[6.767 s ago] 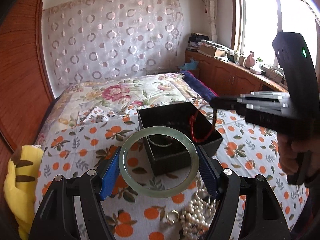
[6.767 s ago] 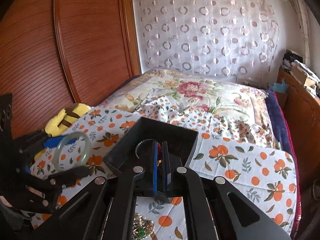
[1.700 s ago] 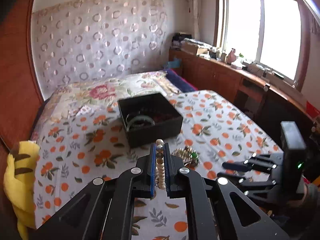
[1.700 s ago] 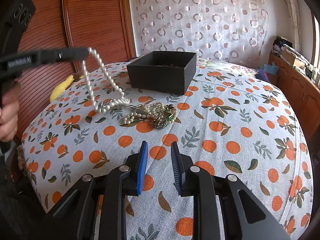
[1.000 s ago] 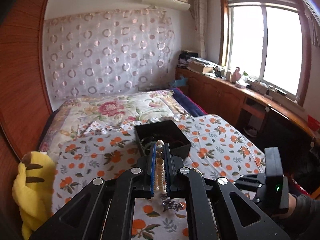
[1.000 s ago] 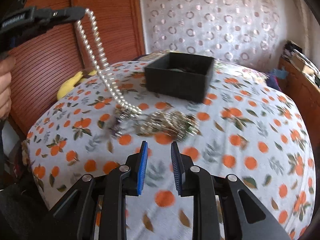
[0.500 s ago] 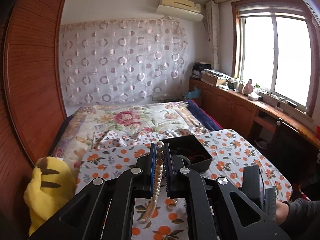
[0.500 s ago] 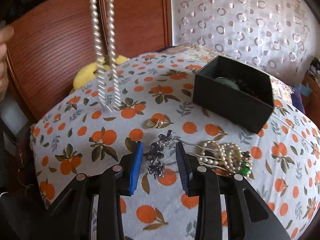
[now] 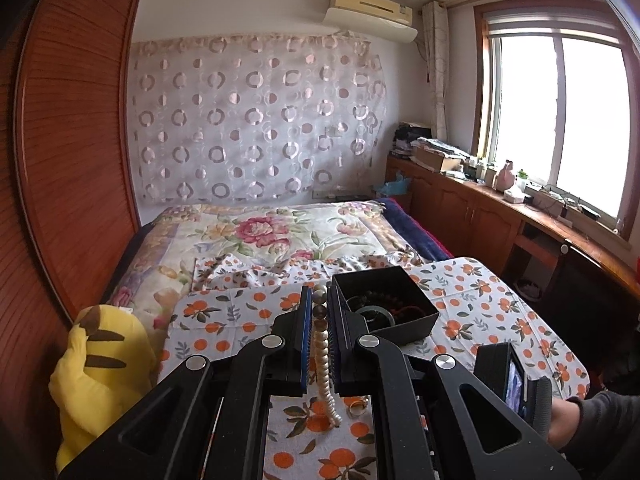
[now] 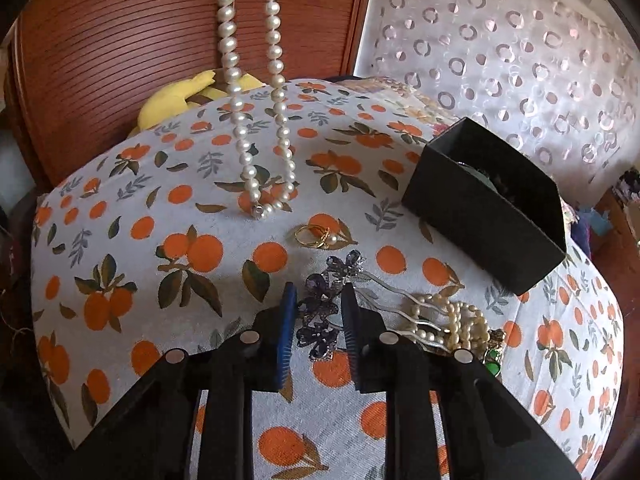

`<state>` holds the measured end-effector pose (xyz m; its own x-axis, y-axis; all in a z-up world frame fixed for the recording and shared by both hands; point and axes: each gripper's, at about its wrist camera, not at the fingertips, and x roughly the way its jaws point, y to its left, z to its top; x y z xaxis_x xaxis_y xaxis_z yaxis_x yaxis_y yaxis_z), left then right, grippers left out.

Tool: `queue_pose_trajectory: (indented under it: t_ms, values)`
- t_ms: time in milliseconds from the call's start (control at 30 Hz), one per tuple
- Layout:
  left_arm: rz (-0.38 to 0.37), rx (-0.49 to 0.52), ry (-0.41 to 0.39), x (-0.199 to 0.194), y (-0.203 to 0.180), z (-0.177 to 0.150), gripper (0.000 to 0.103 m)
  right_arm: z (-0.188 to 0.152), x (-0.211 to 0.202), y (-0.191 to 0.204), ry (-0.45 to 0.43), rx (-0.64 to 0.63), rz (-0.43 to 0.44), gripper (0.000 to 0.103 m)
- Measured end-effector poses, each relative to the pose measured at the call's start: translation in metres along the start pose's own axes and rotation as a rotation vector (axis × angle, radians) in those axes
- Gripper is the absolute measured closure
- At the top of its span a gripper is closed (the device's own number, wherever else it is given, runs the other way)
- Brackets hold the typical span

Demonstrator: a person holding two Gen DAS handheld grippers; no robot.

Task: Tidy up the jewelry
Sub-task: 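Lift the pearl necklace with the left tool while the right tool grasps the blue crystal hair comb, then lower the pearl necklace and hair comb into the black box and open both tools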

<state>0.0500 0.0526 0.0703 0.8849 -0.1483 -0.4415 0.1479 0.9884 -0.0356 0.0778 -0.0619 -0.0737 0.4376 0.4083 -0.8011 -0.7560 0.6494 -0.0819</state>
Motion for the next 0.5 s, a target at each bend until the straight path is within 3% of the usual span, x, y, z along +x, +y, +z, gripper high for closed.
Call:
queue_pose_trajectory:
  t_ms: [300,500]
  values:
    - [-0.004,0.003,0.008,0.009,0.001,0.000,0.096,0.002,-0.037,-0.017,-0.104,0.068,0.041,0.080]
    - [-0.017,0.014,-0.011,0.017,-0.009,0.019,0.096,0.010,-0.071,-0.042,-0.181,0.102,0.019,0.080]
